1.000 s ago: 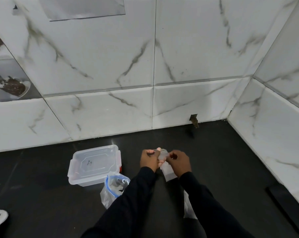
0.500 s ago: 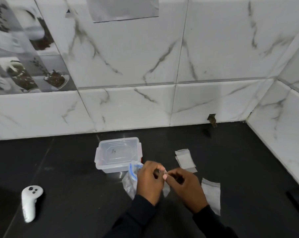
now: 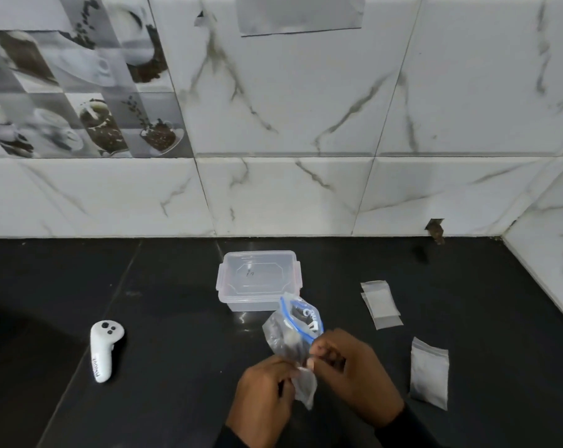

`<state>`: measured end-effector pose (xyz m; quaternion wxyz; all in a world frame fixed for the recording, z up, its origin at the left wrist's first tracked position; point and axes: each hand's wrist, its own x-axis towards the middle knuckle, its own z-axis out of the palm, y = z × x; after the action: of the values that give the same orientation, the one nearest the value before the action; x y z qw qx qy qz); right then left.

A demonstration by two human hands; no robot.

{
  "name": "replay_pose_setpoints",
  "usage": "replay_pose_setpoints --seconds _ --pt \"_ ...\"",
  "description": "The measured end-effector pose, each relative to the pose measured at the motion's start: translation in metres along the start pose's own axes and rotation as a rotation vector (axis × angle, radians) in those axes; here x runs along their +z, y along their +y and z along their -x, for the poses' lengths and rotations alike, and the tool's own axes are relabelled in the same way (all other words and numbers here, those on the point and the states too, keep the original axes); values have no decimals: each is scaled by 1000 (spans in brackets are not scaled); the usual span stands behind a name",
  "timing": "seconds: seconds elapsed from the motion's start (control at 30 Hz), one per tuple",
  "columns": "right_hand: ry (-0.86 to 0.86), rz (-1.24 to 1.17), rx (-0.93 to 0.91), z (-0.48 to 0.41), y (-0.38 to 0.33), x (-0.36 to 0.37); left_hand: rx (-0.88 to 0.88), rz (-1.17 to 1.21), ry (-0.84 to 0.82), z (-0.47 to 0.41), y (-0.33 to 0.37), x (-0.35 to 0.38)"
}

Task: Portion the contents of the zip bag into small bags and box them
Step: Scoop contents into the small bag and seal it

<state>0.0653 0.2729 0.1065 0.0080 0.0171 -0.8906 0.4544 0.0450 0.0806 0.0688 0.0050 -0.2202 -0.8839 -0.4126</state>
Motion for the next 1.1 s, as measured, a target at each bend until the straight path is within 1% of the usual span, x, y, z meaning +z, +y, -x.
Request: replay_pose_setpoints --seconds 0.07,0.1,0.13,0.17,0.23,0.27,0.33,0.43,0.53,0.6,0.67,0.73,0.8,0.87,0.9,0.97,1.03,1.1 --pt "79 67 3 -29 13 -1 -48 7 -31 0 -11 -11" --pt "89 143 36 -48 25 -1 -64 2 -62 0 -17 -14" --pt "39 247 93 -67 36 0 -82 -4 -106 1 -24 -14" --pt "-74 346 154 -86 45 2 -115 -4 -160 2 -32 -12" --pt "-344 436 305 -115 52 10 -215 5 -272 3 -48 -3" --pt "-439 466 346 -124 55 17 -272 13 -312 4 -56 3" --pt "-533 550 361 -135 57 28 -413 96 -345 5 -66 16" --pt "-569 586 363 -140 61 38 -600 343 -334 1 -73 35" --pt "-526 550 345 -138 63 42 -726 636 -301 -13 -67 46" --pt "-487 519 296 -133 60 44 -781 686 -265 -22 -64 50" --pt "-450 522 257 -126 59 46 -800 645 -223 -25 -67 53" --pt "-431 584 225 -122 60 47 -776 584 -181 -27 -70 53" --pt "-458 664 219 -121 62 47 -679 486 -107 -31 -69 51" --pt "-491 674 222 -120 64 49 -557 386 -28 -36 -64 46" --pt "-508 664 229 -119 64 50 -504 350 -5 -39 -61 44" --pt "-516 608 264 -121 66 49 -454 315 9 -45 -57 40" --pt "-474 502 334 -124 73 45 -457 315 13 -47 -56 38" --pt "-471 437 366 -128 78 39 -471 305 1 -46 -57 36"
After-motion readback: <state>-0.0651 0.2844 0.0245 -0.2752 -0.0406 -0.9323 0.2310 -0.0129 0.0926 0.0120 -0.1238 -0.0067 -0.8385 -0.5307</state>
